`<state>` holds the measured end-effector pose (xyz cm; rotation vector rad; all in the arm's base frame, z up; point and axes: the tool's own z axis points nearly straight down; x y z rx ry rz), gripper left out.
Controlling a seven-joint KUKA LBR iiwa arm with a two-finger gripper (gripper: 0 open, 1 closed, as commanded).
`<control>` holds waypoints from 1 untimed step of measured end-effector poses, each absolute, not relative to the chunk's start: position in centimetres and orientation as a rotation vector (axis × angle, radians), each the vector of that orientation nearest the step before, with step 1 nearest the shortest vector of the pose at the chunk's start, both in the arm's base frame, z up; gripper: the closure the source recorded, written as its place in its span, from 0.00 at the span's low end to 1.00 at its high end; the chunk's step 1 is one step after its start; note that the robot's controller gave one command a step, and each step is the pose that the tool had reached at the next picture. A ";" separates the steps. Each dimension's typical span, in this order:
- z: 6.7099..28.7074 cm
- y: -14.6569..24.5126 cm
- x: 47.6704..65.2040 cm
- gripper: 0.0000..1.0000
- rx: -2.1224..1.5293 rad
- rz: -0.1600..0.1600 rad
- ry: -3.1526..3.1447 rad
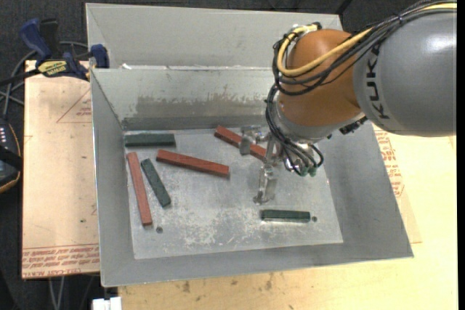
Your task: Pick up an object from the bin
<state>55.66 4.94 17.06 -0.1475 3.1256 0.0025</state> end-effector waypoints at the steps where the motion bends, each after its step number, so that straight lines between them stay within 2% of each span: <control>1: 7.9 10.1 60.0 0.00 -0.291 0.005 3.130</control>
Offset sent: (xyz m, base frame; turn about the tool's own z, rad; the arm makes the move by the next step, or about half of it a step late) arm 0.0446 0.0484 -0.0868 -0.0879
